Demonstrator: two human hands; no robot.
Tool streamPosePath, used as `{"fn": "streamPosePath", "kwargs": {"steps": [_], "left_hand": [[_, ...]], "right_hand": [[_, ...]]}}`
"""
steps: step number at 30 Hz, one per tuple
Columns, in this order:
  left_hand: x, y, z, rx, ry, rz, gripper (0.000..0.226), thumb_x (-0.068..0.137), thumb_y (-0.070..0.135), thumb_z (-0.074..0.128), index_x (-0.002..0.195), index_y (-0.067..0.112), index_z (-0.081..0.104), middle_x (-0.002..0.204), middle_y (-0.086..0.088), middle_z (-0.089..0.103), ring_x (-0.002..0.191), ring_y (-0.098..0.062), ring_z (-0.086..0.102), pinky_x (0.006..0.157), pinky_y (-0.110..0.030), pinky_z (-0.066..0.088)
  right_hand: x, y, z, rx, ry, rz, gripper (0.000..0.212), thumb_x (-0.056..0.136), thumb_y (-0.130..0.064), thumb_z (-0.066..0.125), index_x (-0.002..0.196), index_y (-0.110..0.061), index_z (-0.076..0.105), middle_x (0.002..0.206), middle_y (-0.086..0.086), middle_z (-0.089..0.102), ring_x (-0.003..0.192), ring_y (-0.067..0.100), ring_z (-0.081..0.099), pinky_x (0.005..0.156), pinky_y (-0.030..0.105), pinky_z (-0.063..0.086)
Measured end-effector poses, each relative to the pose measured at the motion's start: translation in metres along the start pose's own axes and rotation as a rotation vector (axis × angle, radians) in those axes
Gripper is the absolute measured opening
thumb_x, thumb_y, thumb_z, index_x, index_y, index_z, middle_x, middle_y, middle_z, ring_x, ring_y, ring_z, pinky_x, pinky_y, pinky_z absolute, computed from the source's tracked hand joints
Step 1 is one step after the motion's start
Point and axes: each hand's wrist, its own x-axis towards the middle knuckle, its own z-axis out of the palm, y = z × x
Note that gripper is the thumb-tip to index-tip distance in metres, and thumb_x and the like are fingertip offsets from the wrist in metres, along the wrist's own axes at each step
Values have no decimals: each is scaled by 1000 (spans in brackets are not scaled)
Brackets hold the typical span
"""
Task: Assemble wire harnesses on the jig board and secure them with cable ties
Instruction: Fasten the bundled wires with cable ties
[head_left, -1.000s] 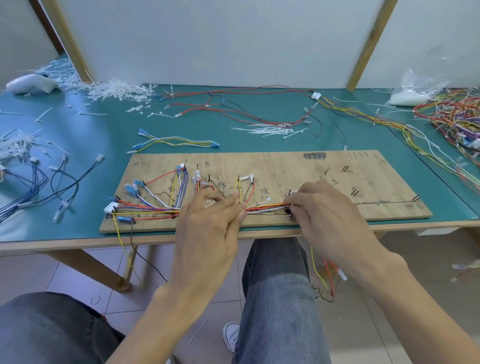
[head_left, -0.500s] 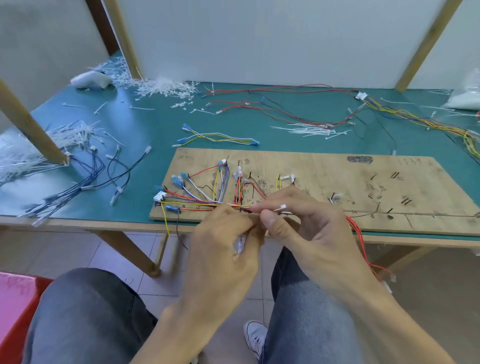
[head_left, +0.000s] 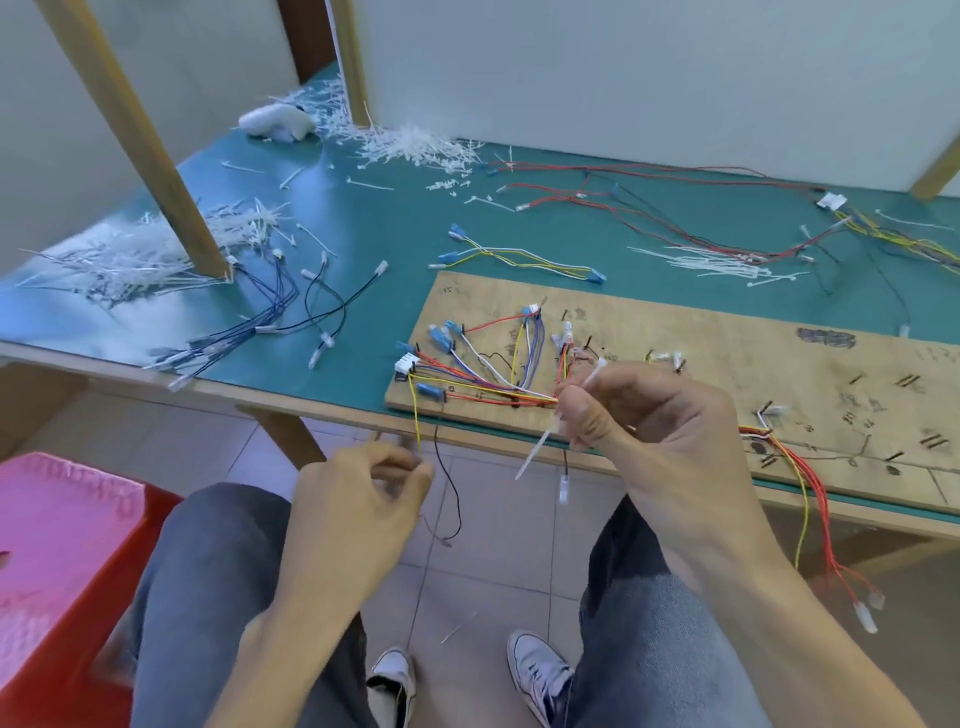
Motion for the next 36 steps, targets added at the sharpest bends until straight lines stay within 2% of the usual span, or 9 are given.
{"fn": "streamPosePath", "kwargs": {"steps": [3,8,11,15,20,23,30,32,36], "left_hand": [[5,-4,2,-41,-58,25,16,93,27,74,78,33,72,70,18,72,58,-1,70,66,-26,56],[9,-5,0,41,-57,87,10,92,43,70,85,35,68,72,23,69,68,3,67,61,-11,47],[11,-5,3,29,-103,75,14,95,33,71,81,32,70,66,21,69,62,0,65,63,-21,54],[8,-7,-9,41,-141,78,24,93,25,69,70,28,67,64,16,67,61,-8,63,57,-19,46],[8,9,-37,-511,-314,-150,26,98,20,66,74,15,73,62,-9,65,52,-17,52,45,-29,46],[11,26,-40,-661,-362,-172,28,98,21,66,75,8,74,63,-16,63,50,-19,47,41,-26,40],[9,39,-26,-869,-360,-244,25,89,30,72,75,9,74,62,-12,58,46,-15,41,37,-22,33],[7,43,-18,-904,-350,-243,29,88,32,73,75,7,74,66,-11,63,47,-15,44,38,-22,35],[2,52,-1,-925,-242,-225,28,88,37,74,85,9,78,69,-10,71,46,-15,50,39,-23,38]], "right_hand": [[-2,0,2,-60,-67,39,15,92,-28,80,88,-13,79,86,6,73,80,17,67,74,29,54],[-2,-6,5,-95,-153,97,18,95,-28,77,91,-10,78,87,16,73,77,16,67,74,29,56],[-1,-8,9,-104,-151,122,15,93,-25,78,91,-10,78,86,15,74,78,16,68,74,29,57],[-3,-12,12,-157,-187,198,19,93,-31,77,92,-12,78,92,8,78,85,19,73,80,38,61],[-16,-9,35,-204,-376,328,10,97,-20,76,88,-16,76,113,-6,79,107,9,75,100,28,57],[-26,-7,52,-153,-512,397,13,100,-21,73,88,-18,73,104,-8,78,101,5,74,91,20,55],[-33,-25,29,33,-451,429,14,100,-28,73,93,-17,74,101,16,77,101,30,76,87,27,56],[-33,-30,24,136,-465,474,16,100,-26,73,94,-11,72,98,22,73,86,29,77,78,28,58],[-32,-34,9,93,-460,502,28,98,-31,76,90,-5,74,69,9,66,53,18,58,53,24,49]]}}
